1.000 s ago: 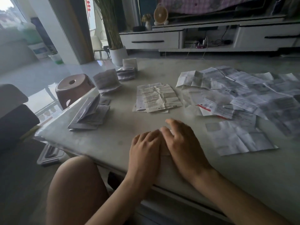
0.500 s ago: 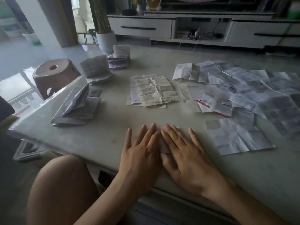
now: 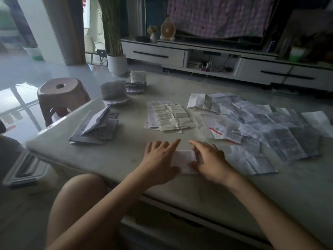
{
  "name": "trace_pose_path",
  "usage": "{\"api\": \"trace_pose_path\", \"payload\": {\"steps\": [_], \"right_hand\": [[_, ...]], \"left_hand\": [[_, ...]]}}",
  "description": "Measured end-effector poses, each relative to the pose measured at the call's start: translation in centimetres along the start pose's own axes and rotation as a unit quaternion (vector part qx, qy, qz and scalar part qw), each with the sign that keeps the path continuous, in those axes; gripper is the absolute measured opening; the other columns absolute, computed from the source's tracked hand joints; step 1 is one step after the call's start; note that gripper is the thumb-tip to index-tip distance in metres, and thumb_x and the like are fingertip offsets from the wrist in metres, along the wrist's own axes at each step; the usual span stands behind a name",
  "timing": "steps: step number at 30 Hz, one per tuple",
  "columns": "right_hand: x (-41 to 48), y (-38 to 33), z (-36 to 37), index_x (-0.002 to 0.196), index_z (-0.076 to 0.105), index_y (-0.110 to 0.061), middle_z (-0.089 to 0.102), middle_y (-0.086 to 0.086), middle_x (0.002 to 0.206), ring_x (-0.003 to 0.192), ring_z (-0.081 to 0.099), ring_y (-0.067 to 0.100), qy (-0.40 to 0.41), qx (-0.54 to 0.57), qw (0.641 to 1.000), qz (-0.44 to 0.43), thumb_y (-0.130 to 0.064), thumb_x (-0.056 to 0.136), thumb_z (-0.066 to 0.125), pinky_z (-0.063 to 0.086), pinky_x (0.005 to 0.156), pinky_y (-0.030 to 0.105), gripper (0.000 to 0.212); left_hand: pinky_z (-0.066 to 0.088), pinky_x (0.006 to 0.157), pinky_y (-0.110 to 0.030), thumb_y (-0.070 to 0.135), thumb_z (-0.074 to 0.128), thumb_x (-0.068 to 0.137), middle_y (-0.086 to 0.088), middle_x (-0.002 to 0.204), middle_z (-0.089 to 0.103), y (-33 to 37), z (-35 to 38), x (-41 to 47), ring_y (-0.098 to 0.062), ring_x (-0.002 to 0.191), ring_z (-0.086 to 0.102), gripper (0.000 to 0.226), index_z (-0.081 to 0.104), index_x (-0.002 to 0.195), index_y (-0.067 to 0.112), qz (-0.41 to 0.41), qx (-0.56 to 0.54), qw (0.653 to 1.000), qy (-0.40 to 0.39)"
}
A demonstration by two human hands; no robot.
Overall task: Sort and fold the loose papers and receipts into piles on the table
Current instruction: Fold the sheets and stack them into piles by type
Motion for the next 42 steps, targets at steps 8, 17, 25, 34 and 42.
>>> {"api": "trace_pose_path", "payload": {"steps": [8,17,25,34,42], "right_hand": [[1.6,-2.1,-2.0,0.096,0.058,-0.015,0.054,0.004,0.088,0.079,0.056,0.01,0.029,0.446,0.893,0.041,0.009,0.08,0.062,0.052,0.066,0.015,0.029],[8.0,-14.6,0.6,0.096,0.055,-0.016,0.058,0.006,0.084,0.067,0.059,0.014,-0.057,0.501,0.863,-0.039,-0.006,0.087,0.061,0.052,0.058,0.02,0.014],[14.9,-17.3,2.8,0.089,0.057,-0.015,0.06,0.003,0.089,0.08,0.058,0.023,0.131,0.39,0.911,0.016,-0.004,0.082,0.058,0.049,0.076,0.033,0.013],[12.4,-9.7,3.4,0.079,0.057,-0.014,0.055,0.003,0.067,0.051,0.049,0.014,0.092,0.411,0.905,0.054,0.002,0.085,0.056,0.038,0.039,0.013,0.016],[11.8,-5.0,-0.2,0.085,0.064,-0.01,0.061,0.002,0.079,0.076,0.055,0.017,0.207,0.216,0.953,0.038,-0.001,0.085,0.058,0.042,0.062,0.023,0.01]], "left_hand": [[0.052,0.072,-0.042,0.014,0.071,0.078,-0.003,0.07,0.056,-3.5,-2.5,-0.5,-0.025,0.071,0.057,0.017,0.057,0.068,0.015,-0.05,-0.415,0.892,0.172],[0.05,0.052,-0.022,0.001,0.061,0.084,-0.003,0.069,0.064,-14.3,-9.5,-5.9,-0.014,0.062,0.058,0.013,0.063,0.077,0.011,-0.133,-0.574,0.724,0.359],[0.045,0.053,-0.018,0.003,0.063,0.083,-0.011,0.086,0.063,-21.6,-8.6,-1.7,-0.017,0.067,0.056,0.024,0.059,0.106,0.007,-0.257,-0.411,0.773,0.408],[0.027,0.091,-0.037,0.007,0.055,0.083,-0.009,0.13,0.049,-20.7,-4.7,1.1,-0.031,0.12,0.036,0.029,0.067,0.106,0.019,-0.257,-0.015,0.91,0.324],[0.044,0.086,-0.041,0.021,0.045,0.082,-0.011,0.095,0.071,-19.7,-8.3,0.4,-0.035,0.099,0.059,0.03,0.073,0.088,0.01,-0.173,-0.112,0.886,0.416]]}}
Point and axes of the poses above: each hand's wrist, its own x-axis towards the middle knuckle, its own z-axis out of the palm, y = z × x, the point moved 3 cm from there along x, towards the middle knuckle
